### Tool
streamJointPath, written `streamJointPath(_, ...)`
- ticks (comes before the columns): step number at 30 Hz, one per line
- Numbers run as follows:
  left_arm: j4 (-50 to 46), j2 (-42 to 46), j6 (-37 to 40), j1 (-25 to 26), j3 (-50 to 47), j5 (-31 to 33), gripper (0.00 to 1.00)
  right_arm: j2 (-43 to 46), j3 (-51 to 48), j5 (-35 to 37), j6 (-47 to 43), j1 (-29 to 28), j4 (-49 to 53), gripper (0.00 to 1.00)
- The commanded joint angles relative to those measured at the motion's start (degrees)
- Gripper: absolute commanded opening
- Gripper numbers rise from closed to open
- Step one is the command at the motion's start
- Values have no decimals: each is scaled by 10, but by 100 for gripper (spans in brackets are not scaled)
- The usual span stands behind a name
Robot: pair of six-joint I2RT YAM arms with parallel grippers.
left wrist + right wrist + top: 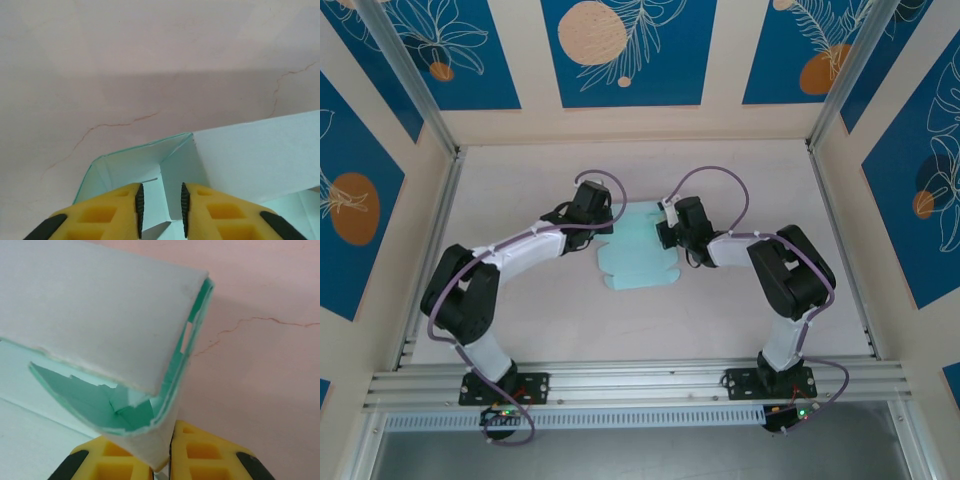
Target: Fold the paper box
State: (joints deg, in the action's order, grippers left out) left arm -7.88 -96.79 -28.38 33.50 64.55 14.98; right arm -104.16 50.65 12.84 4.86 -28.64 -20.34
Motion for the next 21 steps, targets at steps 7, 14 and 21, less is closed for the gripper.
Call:
streamJointPath(7, 135, 14, -71, 4, -35, -128, 41, -11, -3, -24, -5, -11, -11, 14)
streamJointPath(14, 201, 20, -132, 4, -55, -187, 45, -14, 0, -17, -6, -12, -13, 14)
streamJointPath(21, 216, 30, -149, 5, -71, -189, 23, -16, 1, -13, -7, -15, -13, 14)
